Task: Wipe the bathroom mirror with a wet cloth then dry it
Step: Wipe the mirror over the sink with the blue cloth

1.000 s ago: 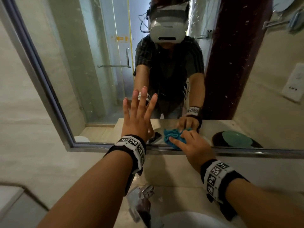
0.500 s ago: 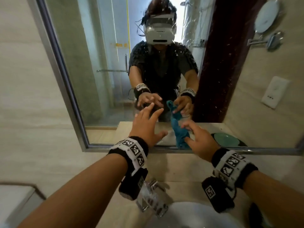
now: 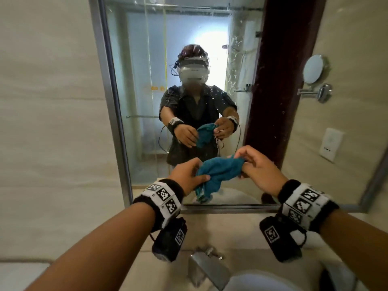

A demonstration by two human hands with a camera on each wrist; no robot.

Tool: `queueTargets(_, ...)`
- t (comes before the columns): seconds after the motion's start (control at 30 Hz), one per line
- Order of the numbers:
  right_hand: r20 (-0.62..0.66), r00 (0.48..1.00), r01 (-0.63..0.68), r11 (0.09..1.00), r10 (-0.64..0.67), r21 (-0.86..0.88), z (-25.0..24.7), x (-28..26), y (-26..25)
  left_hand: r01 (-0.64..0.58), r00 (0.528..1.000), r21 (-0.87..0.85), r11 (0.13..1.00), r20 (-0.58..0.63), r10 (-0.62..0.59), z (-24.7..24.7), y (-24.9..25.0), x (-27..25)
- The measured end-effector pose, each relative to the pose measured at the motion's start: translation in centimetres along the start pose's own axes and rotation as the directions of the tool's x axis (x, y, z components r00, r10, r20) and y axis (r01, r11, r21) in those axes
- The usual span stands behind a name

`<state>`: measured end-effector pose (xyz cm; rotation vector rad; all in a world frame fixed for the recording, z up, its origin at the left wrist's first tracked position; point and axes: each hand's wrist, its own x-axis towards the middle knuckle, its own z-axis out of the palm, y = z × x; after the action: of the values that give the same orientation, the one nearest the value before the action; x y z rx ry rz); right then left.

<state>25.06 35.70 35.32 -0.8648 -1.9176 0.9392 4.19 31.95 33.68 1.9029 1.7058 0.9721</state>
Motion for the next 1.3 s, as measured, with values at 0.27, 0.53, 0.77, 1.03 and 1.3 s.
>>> queueTargets(0.27, 0.021, 1.000, 0.025, 0.973, -0.021, -0.230, 3.1, 0.5, -4.1, -0.079, 0.989, -0.086, 0.993, -0.133, 0.067, -6.5, -0.7, -2.2)
queueTargets(0.53, 0.088, 0.995, 0.082, 0.932, -0.054, -0.352, 8.8, 2.6, -7.3, -0.206, 0.966, -0.018, 0.978, -0.164, 0.200, -9.3, -0.6, -3.1)
queueTargets(0.77, -0.079, 0.992, 0.056, 0.915, -0.096, -0.400, 7.3, 5.7, -7.6, -0.157, 0.982, 0.174, 0.972, -0.082, 0.173, -11.3, -1.0, -3.1)
queueTargets(1.03, -0.074, 0.990, 0.118, 0.993, -0.120, -0.032, 6.8, 8.4, -10.9, -0.290, 0.928, 0.179, 0.940, -0.187, 0.322, -12.0, 2.9, 0.1)
queueTargets(1.3, 0.031, 0.998, 0.022, 0.842, -0.047, 0.539, 4.9, 11.1, -16.0, -0.395, 0.792, 0.247, 0.885, -0.396, 0.464, -15.2, 5.9, 3.8)
